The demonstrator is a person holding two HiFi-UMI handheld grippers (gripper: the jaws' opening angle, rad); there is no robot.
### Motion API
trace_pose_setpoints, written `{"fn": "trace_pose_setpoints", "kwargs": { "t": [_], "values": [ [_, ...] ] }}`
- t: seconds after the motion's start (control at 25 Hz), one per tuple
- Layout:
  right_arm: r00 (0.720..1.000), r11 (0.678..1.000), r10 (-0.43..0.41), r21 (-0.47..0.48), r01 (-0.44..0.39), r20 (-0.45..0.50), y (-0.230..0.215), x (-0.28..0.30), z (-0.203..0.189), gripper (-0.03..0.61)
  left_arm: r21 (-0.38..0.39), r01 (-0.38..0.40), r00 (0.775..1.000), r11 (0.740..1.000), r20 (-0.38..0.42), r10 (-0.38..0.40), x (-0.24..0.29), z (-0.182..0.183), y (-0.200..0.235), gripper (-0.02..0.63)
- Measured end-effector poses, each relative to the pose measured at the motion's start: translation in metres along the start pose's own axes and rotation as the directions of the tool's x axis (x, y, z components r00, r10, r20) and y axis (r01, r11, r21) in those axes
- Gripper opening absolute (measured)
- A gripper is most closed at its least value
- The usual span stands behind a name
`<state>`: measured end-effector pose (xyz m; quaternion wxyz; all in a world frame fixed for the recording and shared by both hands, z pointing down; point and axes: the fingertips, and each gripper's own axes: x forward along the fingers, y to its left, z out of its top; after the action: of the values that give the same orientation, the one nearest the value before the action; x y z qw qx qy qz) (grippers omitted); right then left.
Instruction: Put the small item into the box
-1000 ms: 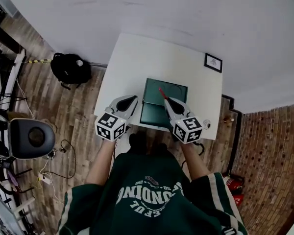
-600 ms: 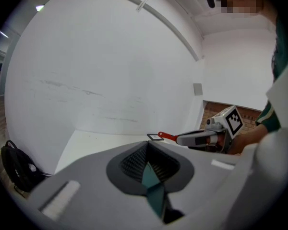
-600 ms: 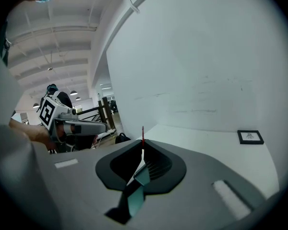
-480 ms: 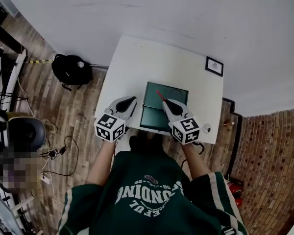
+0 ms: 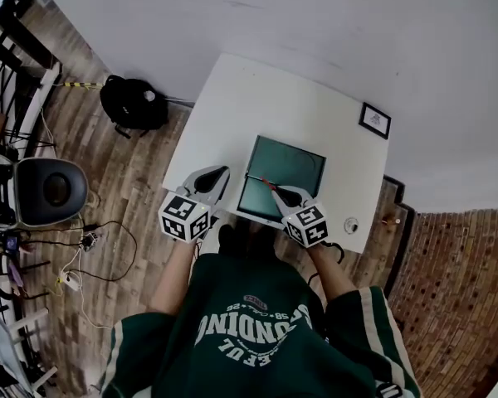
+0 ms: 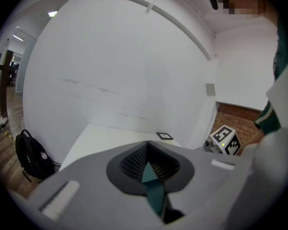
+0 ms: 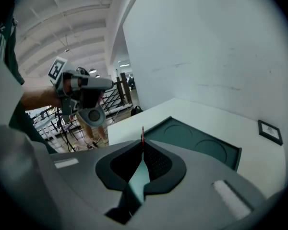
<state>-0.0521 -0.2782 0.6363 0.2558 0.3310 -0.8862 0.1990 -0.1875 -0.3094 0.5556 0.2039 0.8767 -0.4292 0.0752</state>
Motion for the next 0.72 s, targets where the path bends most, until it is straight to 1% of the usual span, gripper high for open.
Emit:
{"fn": "trace_pose_setpoints", "kwargs": {
  "t": [0.12, 0.28, 0.4, 0.56, 0.72],
  "values": [
    [0.994, 0.999, 0.024, -0.042, -0.029, -0.108, 0.002, 0.012, -0.034, 0.017, -0.011, -0.022, 1.000, 1.000, -0.002, 0.022, -0.003, -0.004, 0.001, 0.052],
    [0.971, 0.997, 0.033, -0.062, -0.049, -0.235, -0.002, 0.030, -0.067, 0.017, -0.019, -0.060, 0.998, 0.998, 0.001, 0.060, -0.012, -0.008, 0.005, 0.052],
    [0.957, 0.995, 0.047, -0.067, -0.069, -0.287, -0.002, 0.041, -0.081, 0.016, -0.031, -0.093, 0.996, 0.995, -0.001, 0.093, -0.021, -0.013, 0.012, 0.052],
    [0.937, 0.994, 0.023, -0.093, -0.059, -0.349, -0.003, 0.050, -0.094, 0.017, -0.046, -0.132, 0.991, 0.990, -0.006, 0.132, -0.035, -0.020, 0.019, 0.052],
    [0.915, 0.992, -0.005, -0.114, -0.045, -0.402, -0.006, 0.054, -0.104, 0.017, -0.055, -0.143, 0.990, 0.988, -0.007, 0.143, -0.041, -0.022, 0.022, 0.052]
  ]
}}
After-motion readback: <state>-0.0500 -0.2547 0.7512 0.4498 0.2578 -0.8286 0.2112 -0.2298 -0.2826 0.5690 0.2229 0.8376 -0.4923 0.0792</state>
